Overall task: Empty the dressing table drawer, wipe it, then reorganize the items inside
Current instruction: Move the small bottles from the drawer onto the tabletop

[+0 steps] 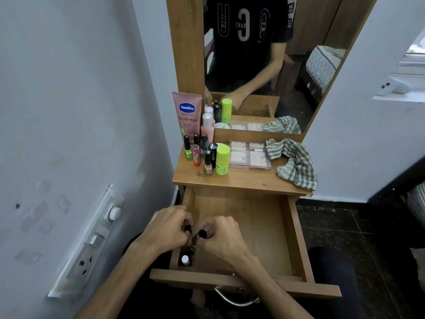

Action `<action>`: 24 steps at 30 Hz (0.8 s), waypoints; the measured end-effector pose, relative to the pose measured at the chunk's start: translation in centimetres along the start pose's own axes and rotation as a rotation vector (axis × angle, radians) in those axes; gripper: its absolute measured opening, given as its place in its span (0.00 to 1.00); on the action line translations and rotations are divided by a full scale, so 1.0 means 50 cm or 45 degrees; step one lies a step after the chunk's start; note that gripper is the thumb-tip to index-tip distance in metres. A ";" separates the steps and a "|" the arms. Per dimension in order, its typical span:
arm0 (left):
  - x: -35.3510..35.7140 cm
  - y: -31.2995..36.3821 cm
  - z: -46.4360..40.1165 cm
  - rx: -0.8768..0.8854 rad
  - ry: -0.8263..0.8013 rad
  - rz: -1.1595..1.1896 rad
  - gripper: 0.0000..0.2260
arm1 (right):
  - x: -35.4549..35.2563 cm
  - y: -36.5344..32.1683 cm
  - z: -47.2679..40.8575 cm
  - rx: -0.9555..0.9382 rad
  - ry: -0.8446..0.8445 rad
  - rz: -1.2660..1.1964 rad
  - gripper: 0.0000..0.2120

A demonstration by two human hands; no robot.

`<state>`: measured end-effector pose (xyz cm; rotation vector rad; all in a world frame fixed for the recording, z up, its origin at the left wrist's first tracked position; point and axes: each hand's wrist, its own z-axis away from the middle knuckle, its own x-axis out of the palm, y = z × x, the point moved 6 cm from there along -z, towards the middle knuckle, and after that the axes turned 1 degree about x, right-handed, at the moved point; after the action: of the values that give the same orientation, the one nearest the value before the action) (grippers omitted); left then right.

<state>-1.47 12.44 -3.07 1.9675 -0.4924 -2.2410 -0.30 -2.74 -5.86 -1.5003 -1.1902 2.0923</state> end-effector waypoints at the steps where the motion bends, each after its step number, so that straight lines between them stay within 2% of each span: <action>1: -0.004 0.000 0.002 -0.001 0.010 0.024 0.08 | -0.013 -0.007 0.003 -0.025 0.037 -0.018 0.06; 6: -0.065 0.011 0.008 0.044 0.180 0.185 0.05 | -0.127 -0.052 0.013 -0.147 0.359 -0.066 0.05; 9: -0.130 0.030 0.000 0.090 0.378 0.335 0.09 | -0.209 -0.075 0.005 -0.190 0.555 -0.102 0.07; 13: -0.203 0.037 -0.041 0.090 0.595 0.404 0.10 | -0.275 -0.102 -0.022 -0.279 0.776 -0.099 0.12; 16: -0.230 0.025 -0.081 0.013 0.690 0.462 0.09 | -0.275 -0.114 -0.048 -0.329 0.837 -0.011 0.12; 24: -0.212 0.019 -0.148 -0.035 0.707 0.371 0.08 | -0.228 -0.102 -0.074 -0.365 0.868 0.024 0.08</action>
<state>7.26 13.52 6.46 2.2069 -0.6141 -1.4416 6.54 -5.46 4.91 -2.1122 -1.2109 1.2549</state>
